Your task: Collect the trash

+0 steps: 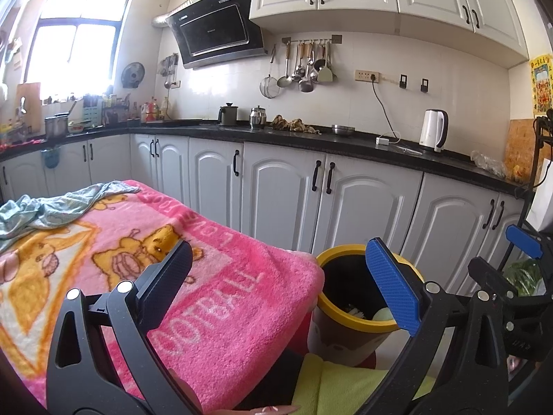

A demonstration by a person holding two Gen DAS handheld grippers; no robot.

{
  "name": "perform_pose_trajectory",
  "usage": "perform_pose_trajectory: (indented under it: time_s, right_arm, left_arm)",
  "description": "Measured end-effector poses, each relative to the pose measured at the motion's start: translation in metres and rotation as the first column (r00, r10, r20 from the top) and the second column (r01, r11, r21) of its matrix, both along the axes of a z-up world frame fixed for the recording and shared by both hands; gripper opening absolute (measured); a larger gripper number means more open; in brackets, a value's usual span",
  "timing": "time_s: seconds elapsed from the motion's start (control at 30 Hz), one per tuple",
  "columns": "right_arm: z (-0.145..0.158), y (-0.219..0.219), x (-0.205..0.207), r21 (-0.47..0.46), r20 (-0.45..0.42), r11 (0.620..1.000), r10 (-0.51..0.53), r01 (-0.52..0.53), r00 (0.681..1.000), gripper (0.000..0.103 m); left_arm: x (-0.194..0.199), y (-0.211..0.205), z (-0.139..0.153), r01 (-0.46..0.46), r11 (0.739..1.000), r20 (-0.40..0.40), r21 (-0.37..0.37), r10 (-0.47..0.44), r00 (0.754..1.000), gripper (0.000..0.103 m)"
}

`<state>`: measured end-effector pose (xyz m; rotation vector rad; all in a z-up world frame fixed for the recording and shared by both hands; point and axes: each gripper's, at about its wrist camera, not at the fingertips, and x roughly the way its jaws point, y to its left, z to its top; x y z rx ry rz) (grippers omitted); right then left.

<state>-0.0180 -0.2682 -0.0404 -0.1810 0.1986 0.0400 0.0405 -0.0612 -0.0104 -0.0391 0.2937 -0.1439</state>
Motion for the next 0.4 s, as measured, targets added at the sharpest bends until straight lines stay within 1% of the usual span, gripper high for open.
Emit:
perform_pose_trajectory:
  time_s: [0.07,0.17,0.2,0.27,0.3,0.33,0.37,0.4]
  right_arm:
    - [0.000,0.001,0.001,0.001,-0.006,1.000,0.008,-0.008,1.000,0.097]
    - [0.004,0.009,0.010,-0.009,-0.034,0.999,0.046,-0.046,0.998,0.097]
    - [0.007,0.015,0.017,0.000,-0.047,0.997,0.071,-0.071,0.996,0.097]
    - [0.017,0.034,0.036,0.020,-0.085,0.991,0.132,-0.131,0.988,0.097]
    - [0.023,0.053,0.050,0.038,-0.118,0.985,0.173,-0.169,0.978,0.097]
    - [0.029,0.078,0.065,0.073,-0.147,0.973,0.229,-0.221,0.962,0.097]
    - [0.032,0.103,0.077,0.090,-0.179,0.958,0.285,-0.273,0.942,0.097]
    - [0.034,0.133,0.089,0.094,-0.214,0.940,0.340,-0.327,0.916,0.097]
  left_arm:
    - [0.001,0.002,-0.001,-0.021,1.000,-0.007,-0.001,0.021,1.000,0.092]
    - [0.006,0.020,0.001,-0.070,0.996,-0.036,-0.047,0.068,0.997,0.092]
    - [0.010,0.035,0.002,-0.107,0.992,-0.061,-0.073,0.103,0.993,0.092]
    - [0.016,0.074,0.002,-0.202,0.972,-0.125,-0.119,0.187,0.974,0.092]
    - [0.016,0.105,0.002,-0.284,0.949,-0.154,-0.136,0.263,0.952,0.092]
    - [0.013,0.136,0.001,-0.367,0.919,-0.175,-0.143,0.342,0.923,0.092]
    - [0.008,0.162,0.001,-0.429,0.890,-0.187,-0.153,0.401,0.897,0.092]
    - [-0.003,0.202,-0.002,-0.526,0.835,-0.209,-0.159,0.493,0.845,0.092]
